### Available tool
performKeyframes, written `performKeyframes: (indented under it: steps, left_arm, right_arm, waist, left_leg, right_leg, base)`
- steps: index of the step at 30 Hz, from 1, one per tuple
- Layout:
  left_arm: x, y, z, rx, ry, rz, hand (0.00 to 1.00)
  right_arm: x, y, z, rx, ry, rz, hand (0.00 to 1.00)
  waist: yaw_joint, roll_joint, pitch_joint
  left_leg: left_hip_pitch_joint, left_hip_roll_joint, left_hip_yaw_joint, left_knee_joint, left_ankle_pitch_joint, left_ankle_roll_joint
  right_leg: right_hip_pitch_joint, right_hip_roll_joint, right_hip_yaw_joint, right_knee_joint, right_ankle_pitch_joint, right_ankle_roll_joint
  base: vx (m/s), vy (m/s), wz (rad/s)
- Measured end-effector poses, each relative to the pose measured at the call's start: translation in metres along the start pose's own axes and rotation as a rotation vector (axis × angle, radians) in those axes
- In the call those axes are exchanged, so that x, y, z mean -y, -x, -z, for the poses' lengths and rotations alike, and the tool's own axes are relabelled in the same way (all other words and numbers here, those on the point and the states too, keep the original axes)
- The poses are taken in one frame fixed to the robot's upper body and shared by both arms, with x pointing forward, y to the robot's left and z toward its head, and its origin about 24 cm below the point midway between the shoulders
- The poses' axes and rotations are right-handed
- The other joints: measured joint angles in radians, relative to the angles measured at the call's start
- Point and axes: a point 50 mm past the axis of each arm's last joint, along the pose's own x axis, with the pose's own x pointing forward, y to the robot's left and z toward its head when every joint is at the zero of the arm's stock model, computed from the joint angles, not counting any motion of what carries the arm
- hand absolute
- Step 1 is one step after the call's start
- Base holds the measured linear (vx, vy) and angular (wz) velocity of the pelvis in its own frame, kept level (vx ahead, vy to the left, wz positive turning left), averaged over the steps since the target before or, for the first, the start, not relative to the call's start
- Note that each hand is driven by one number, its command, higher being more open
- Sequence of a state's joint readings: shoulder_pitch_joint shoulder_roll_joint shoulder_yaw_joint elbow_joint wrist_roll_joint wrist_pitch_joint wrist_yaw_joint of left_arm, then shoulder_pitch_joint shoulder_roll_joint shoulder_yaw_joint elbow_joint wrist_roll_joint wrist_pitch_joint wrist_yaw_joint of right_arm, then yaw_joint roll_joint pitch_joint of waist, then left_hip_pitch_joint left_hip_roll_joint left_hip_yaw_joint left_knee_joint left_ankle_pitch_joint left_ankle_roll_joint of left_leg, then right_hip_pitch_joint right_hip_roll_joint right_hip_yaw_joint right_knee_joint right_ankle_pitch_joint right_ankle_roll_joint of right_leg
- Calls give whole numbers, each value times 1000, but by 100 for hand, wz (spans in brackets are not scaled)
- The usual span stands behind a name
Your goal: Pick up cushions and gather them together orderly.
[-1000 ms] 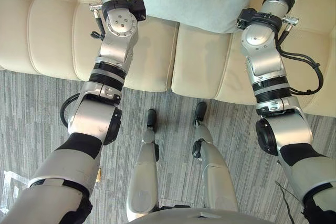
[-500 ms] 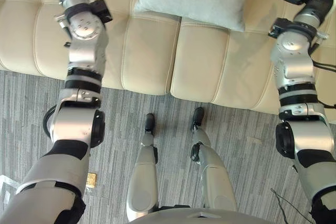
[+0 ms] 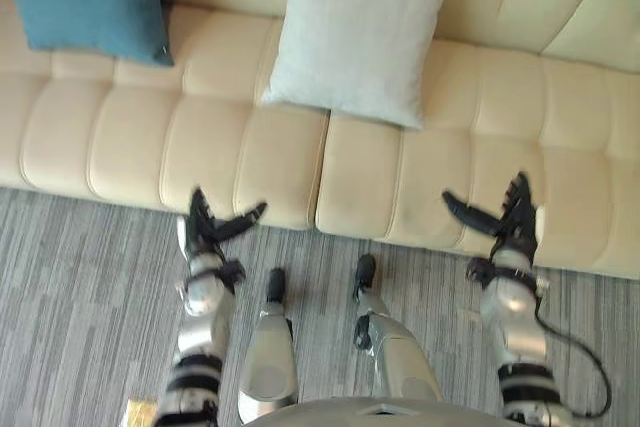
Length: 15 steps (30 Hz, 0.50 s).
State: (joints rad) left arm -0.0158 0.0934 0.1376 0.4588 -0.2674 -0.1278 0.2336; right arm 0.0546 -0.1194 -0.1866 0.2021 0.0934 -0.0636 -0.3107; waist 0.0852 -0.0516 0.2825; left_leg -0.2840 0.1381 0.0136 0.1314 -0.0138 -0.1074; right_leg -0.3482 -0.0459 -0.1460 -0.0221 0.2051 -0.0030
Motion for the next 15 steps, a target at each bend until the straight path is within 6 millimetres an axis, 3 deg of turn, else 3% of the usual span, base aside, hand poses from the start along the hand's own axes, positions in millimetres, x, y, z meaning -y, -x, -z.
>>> performKeyframes:
  steps: [1,2,6,10,15]
  left_arm:
    - [-3,5,15,-58,-18,0,100]
    - [-12,22,55,-215,-59,-12,100]
    - [-25,49,101,-414,-155,-4,100]
    - [-38,68,127,-549,-164,-56,100]
    - [-41,80,140,-624,-182,-65,100]
  right_arm:
    - [2,6,11,-38,22,-5,100]
    - [8,22,43,-163,65,-7,100]
    - [14,49,92,-375,116,-20,100]
    - [10,81,135,-591,146,-55,100]
    - [14,100,156,-719,176,-70,100]
  waist:
    - [-1,4,-23]
    - [-3,14,-92]
    - [-5,32,-173]
    - [-5,40,-230]
    - [-5,52,-257]
  left_leg:
    - [8,1,2,0,-4,-2]
    - [39,2,6,-3,-17,1]
    - [89,2,7,-6,-37,-2]
    - [144,1,9,-32,-41,-4]
    - [200,0,14,-60,-42,-5]
  right_leg:
    - [10,1,1,-3,-3,1]
    - [40,2,2,-7,-14,6]
    - [108,2,-1,-36,-22,9]
    - [164,1,-8,-63,-22,13]
    - [207,-1,-7,-63,-35,22]
  base:
    - [76,57,-11]
    - [104,70,-6]
    - [64,54,0]
    - [44,40,3]
    - [32,31,-1]
